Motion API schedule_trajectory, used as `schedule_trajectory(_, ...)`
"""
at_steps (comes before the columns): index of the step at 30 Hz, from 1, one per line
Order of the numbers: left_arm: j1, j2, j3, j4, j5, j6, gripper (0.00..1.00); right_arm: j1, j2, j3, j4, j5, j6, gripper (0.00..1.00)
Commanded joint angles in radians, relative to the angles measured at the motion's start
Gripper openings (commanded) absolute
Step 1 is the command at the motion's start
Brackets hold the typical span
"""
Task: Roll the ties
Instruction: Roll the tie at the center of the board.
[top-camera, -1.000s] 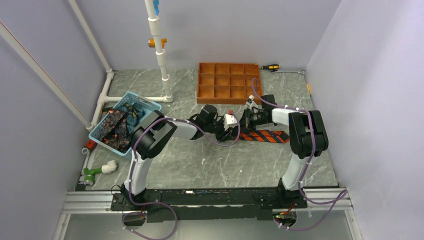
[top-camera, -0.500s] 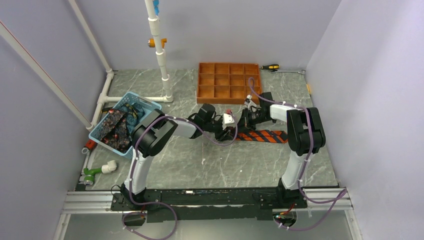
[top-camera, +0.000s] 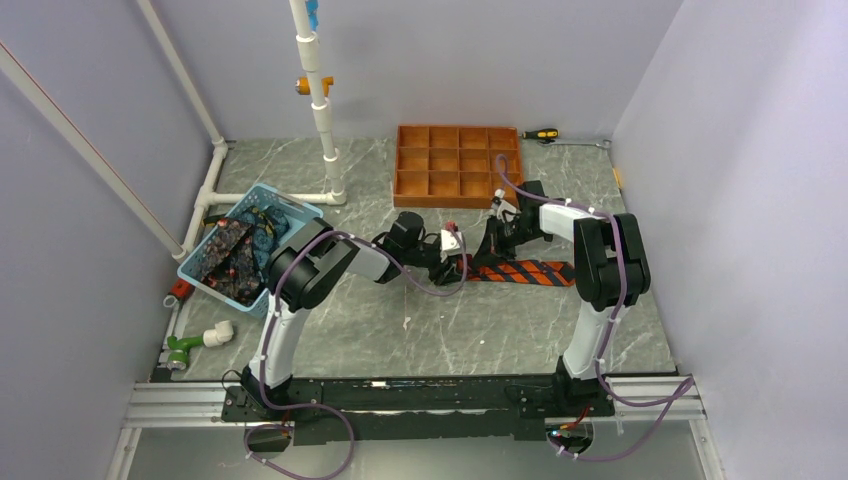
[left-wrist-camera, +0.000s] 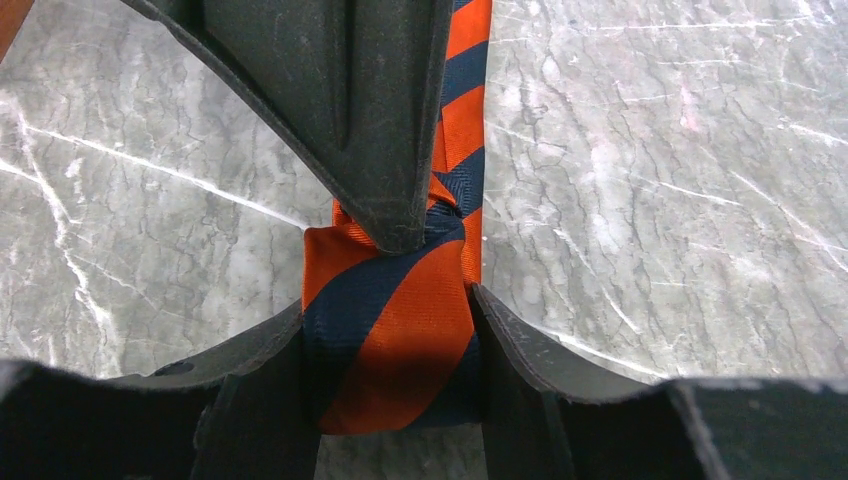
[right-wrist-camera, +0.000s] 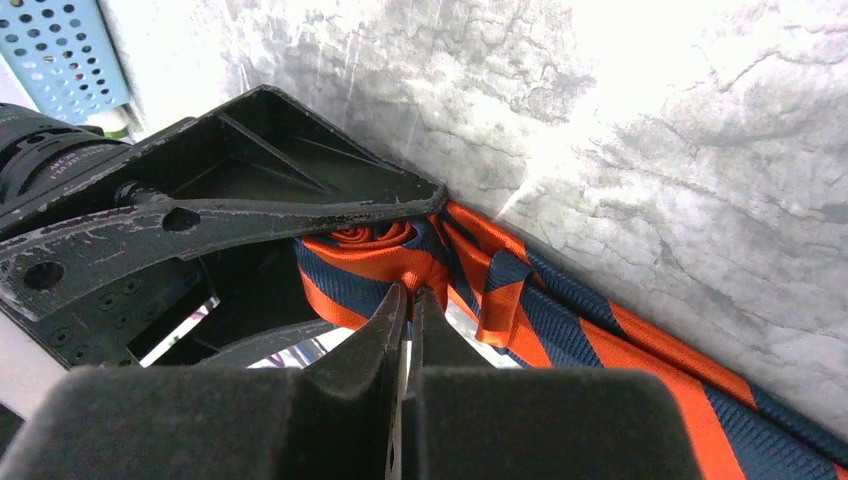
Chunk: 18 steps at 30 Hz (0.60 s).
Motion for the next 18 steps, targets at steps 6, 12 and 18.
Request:
schedule_trajectory(6,-0.03,0.088,0.01,-0.015,0.035,-0.123,0.52,0.032,0.098,-0.036,-0.046,0.358,-0.11,0.0)
schedule_trajectory(12,-0.057,0.053,0.036,-0.261,-0.063,0.035,0.27,0.04,0.112,-0.042,-0.042,0.288,-0.15,0.0)
schedule_trajectory(18,-0.057,-0.029,-0.025,-0.54,-0.23,0.265,0.0,0.037,0.076,0.025,-0.081,0.161,-0.227,0.1)
